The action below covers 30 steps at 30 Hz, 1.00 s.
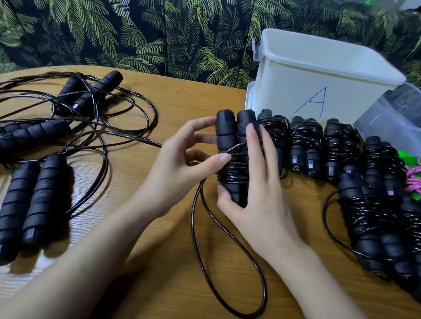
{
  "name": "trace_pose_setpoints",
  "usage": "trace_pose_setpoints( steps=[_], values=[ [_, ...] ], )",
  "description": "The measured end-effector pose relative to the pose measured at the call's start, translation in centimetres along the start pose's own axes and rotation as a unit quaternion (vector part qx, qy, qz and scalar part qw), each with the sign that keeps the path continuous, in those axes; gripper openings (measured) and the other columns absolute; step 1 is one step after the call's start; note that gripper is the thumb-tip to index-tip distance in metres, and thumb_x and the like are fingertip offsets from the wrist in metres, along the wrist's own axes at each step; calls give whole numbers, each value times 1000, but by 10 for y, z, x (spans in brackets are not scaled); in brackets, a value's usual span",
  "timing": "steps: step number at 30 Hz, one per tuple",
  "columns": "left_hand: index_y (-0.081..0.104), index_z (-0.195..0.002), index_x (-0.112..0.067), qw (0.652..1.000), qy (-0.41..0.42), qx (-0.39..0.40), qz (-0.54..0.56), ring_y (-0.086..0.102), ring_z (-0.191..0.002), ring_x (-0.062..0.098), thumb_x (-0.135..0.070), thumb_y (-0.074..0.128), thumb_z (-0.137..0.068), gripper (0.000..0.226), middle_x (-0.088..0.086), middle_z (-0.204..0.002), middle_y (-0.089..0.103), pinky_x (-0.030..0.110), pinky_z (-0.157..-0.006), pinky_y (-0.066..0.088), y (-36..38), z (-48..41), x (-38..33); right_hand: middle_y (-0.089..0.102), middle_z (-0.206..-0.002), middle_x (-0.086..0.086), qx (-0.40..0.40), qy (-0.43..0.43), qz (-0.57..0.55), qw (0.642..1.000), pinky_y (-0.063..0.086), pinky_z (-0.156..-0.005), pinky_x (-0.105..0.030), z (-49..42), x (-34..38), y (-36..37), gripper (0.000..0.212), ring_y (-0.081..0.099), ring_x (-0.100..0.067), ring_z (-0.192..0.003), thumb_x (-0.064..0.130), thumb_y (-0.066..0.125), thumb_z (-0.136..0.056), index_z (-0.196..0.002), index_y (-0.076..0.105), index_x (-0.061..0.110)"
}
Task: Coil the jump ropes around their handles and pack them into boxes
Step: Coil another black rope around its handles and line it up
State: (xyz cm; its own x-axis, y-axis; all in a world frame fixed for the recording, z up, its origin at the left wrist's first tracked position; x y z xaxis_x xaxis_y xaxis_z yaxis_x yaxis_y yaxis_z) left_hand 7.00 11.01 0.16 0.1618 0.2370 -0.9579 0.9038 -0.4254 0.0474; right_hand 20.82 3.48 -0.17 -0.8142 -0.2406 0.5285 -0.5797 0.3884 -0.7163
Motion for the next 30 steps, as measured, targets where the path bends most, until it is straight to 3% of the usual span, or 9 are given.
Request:
trace_pose_setpoints(
  steps=[4, 7, 11, 14, 17, 20, 23, 27, 30],
  values=[
    [48, -139, -23, 999, -13, 32, -3, 62, -92, 38, -27, 74, -84, 61, 7, -119, 67, 41, -81, 56, 1, 1, 3, 9, -164, 6, -3, 21, -100, 995, 20, -102, 1, -2, -7, -1, 93, 12, 12, -143, 30, 64, -82, -157, 8, 33],
    [49, -136, -24, 999, -18, 32, 5, 62, -89, 29, -20, 72, -86, 55, 12, -114, 69, 28, -76, 53, 2, 1, 3, 11, -164, 4, 1, 21, -123, 992, 16, -109, -3, -1, -10, 0, 95, 11, 1, -149, 28, 69, -82, -158, 10, 29],
    [50, -133, -20, 1000, -7, 11, 11, 63, -81, 18, -19, 72, -83, 55, 5, -97, 69, 24, -72, 52, 5, 2, 0, 12, -163, 2, -25, 17, -39, 999, 11, -109, -2, -2, -9, 1, 97, 16, -11, -150, 47, 68, -79, -158, 15, 26],
    [50, -132, -20, 1000, -1, -1, 14, 64, -80, 19, -18, 73, -82, 55, -1, -91, 69, 28, -77, 55, 6, 2, -1, 22, -158, -4, -48, -7, 17, 999, 22, -111, -16, -1, -7, 0, 89, 28, -21, -145, 35, 72, -84, -157, 22, 21],
    [51, -128, -26, 1000, 2, -10, 13, 63, -79, 17, -14, 76, -79, 56, -7, -89, 69, 26, -76, 55, 5, 1, 0, 19, -163, -2, -49, -26, 52, 997, 40, -104, -32, 0, -2, -1, 80, 31, -22, -145, 28, 70, -88, -156, 26, 25],
    [51, -129, -29, 1000, 4, -1, 6, 63, -80, 17, -13, 76, -76, 61, -5, -93, 68, 25, -75, 53, 4, 2, 1, 18, -164, -6, -57, -38, 106, 992, 56, -81, -37, 0, 0, -1, 78, 41, -25, -137, 33, 67, -88, -155, 27, 26],
    [51, -132, -29, 1000, 12, 13, -5, 64, -79, 19, -18, 82, -72, 68, -2, -96, 67, 28, -76, 54, 4, 2, 1, 25, -162, -7, -69, -25, 148, 986, 57, -63, -36, -2, 1, -3, 90, 51, -26, -128, 46, 73, -78, -154, 32, 24],
    [50, -134, -30, 999, 17, 36, -5, 64, -80, 16, -18, 79, -73, 69, -2, -99, 67, 32, -80, 56, 3, 1, 1, 27, -162, -6, -82, -20, 131, 988, 58, -66, -37, 0, -1, -3, 86, 56, -28, -126, 42, 74, -81, -154, 33, 23],
    [48, -138, -26, 998, 23, 50, -11, 62, -83, 15, -12, 75, -80, 65, -1, -101, 67, 30, -83, 53, 1, -1, 1, 25, -163, -2, -81, -5, 41, 996, 53, -85, -29, 2, -7, -2, 80, 49, -20, -133, 40, 66, -85, -155, 28, 29]
  ],
)
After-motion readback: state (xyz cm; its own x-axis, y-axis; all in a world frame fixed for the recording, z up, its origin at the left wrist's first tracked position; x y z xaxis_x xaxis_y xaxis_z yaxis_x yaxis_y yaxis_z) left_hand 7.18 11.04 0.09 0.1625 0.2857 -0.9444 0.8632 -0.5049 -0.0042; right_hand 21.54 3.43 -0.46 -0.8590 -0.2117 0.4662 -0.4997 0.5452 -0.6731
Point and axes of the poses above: each hand's wrist, its own z-axis away from the middle knuckle, its own y-axis out of the palm, x = y × z, the point moved 3 cm from there along -z, towards the middle knuckle
